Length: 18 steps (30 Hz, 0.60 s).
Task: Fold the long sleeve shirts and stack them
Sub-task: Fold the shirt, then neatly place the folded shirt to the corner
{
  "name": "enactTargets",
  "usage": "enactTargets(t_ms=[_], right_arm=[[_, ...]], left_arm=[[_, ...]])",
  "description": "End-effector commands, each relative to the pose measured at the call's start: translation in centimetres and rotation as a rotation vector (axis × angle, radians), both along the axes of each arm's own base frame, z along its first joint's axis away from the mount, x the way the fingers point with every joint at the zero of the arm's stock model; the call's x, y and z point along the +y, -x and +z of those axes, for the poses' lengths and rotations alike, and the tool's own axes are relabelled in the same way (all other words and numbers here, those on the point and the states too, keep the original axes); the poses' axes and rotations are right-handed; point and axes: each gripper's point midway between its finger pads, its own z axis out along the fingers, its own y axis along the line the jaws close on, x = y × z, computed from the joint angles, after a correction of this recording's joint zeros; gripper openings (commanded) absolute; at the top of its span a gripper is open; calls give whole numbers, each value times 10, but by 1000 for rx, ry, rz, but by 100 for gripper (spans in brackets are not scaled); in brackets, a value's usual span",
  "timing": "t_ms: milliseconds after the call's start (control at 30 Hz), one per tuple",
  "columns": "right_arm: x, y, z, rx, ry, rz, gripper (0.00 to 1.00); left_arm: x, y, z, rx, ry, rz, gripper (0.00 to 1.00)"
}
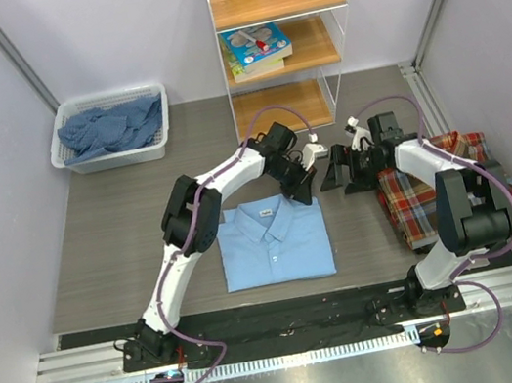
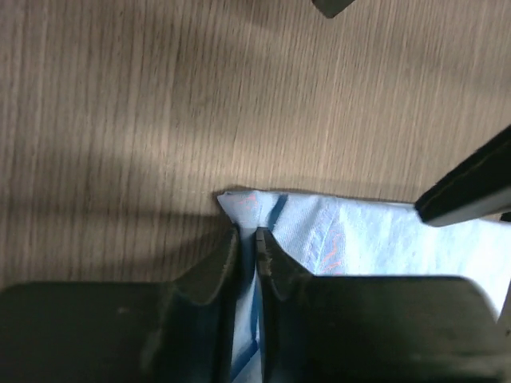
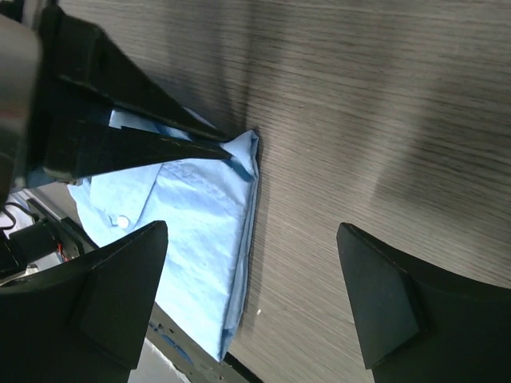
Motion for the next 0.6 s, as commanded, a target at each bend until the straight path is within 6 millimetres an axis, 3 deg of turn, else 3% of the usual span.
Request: enactTargets(t_ms=[0, 67, 100, 200, 267, 300, 433, 567], right_arm=[[3, -3, -10, -6, -35, -36, 94], [3, 2, -19, 11, -41, -41, 98], [6, 1, -21, 1, -60, -35, 99], [13, -1, -28, -22, -113, -41, 100], [21, 8, -33, -11, -180, -31, 100], [28, 1, -28, -52, -213, -28, 100], [48, 3, -24, -96, -300, 6, 100], [62, 8, -37, -91, -314, 45, 100]], left_arm=[[8, 1, 7, 12, 17, 25, 0], [5, -4, 31, -22, 89, 25, 0], [11, -3, 31, -9, 97, 28, 0], [12, 1, 56, -6, 181, 10, 0], [14, 1, 68, -4, 216, 8, 0], [13, 0, 75, -13, 233, 11, 0], [15, -1, 84, -6, 258, 7, 0], [18, 0, 90, 2, 283, 0, 0]])
